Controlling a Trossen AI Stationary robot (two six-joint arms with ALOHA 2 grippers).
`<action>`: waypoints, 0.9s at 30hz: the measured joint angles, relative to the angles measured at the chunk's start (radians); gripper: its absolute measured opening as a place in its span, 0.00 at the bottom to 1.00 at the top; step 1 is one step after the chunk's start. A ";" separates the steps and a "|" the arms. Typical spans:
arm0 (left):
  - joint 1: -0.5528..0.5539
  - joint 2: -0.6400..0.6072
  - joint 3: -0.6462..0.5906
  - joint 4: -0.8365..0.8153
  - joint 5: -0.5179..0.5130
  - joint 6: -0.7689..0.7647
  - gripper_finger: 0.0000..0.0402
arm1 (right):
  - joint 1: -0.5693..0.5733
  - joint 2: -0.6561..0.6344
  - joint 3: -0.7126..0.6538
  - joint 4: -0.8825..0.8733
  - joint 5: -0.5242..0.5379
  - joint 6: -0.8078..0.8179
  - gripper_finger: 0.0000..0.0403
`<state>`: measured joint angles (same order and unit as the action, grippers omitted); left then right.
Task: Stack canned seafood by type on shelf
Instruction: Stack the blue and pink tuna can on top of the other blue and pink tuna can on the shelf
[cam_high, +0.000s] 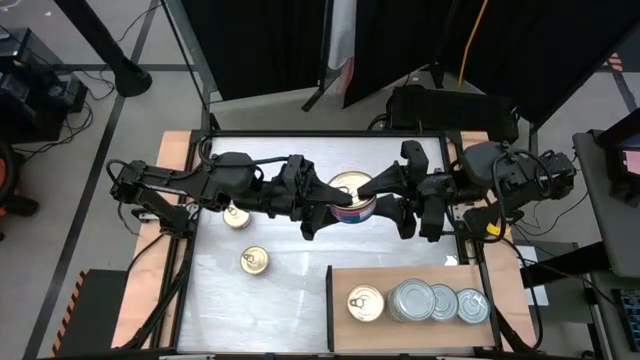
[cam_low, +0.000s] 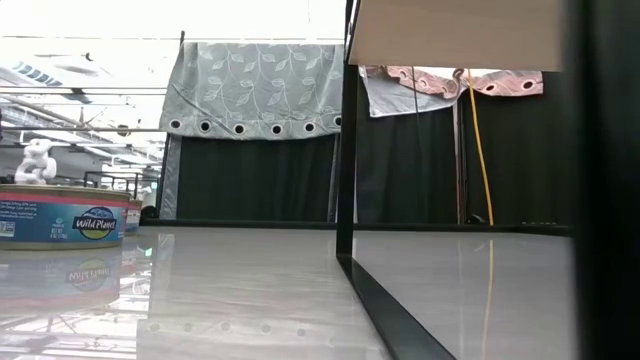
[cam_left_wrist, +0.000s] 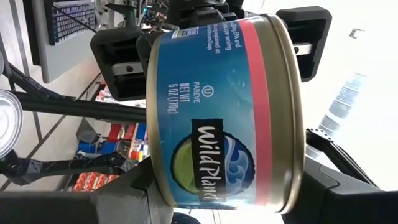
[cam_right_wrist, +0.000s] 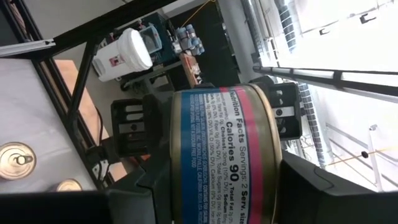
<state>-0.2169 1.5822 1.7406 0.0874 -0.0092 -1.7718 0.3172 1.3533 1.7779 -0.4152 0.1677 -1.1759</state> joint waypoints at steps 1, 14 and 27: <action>0.000 0.000 0.000 0.000 0.001 0.001 0.54 | 0.000 0.000 0.000 0.000 0.002 -0.004 0.48; -0.003 0.000 0.000 -0.007 0.016 0.065 0.49 | 0.047 -0.006 0.000 -0.024 0.081 0.102 0.60; -0.001 -0.006 0.002 -0.143 0.271 0.219 0.49 | 0.166 -0.091 -0.001 -0.409 0.111 0.794 0.86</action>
<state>-0.2180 1.5764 1.7428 -0.0556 0.2614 -1.5531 0.4828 1.2618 1.7771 -0.8239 0.2789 -0.3817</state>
